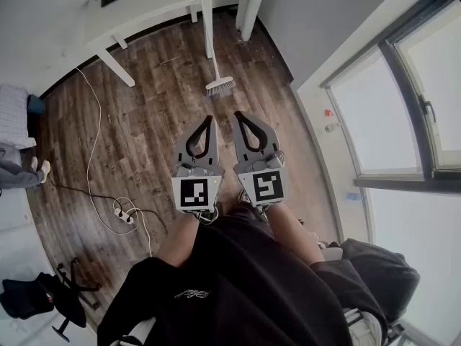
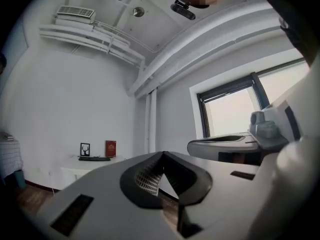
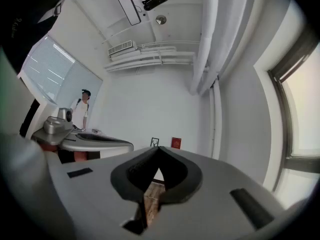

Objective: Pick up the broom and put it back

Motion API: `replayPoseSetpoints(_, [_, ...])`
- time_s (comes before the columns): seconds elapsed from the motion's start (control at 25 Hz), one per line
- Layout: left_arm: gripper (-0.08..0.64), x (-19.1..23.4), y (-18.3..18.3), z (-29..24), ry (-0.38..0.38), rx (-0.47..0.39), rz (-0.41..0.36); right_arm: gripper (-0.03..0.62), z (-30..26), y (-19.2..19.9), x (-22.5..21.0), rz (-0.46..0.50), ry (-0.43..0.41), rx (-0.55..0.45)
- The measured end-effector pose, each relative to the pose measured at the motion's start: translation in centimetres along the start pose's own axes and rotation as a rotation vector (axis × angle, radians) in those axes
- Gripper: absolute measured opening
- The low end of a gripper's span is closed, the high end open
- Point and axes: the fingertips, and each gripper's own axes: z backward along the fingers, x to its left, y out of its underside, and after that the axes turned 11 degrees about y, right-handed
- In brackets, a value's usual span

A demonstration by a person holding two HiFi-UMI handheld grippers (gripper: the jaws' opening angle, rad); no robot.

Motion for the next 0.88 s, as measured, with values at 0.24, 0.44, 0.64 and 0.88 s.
replayPoseSetpoints(0.24, [0.003,0.9,0.4,0.9,0.007,0.004,0.014,0.021,-0.2,0.2,1.5,0.008,-0.004,0.000])
replayPoseSetpoints(0.44, [0.003,2.5,1.0,1.5,-0.004,0.010,0.019,0.021,-1.0,0.2,2.7,0.009,0.000,-0.014])
replayPoseSetpoints(0.64, [0.003,4.7,2.0,2.4,-0.006,0.038,0.036,0.021,-2.1,0.7,4.9,0.017,-0.007,0.005])
replayPoseSetpoints(0.88, [0.003,7.5,1.9,3.6,0.006,0.027,0.036,0.021,-4.1,0.1,7.7,0.037,-0.007,-0.008])
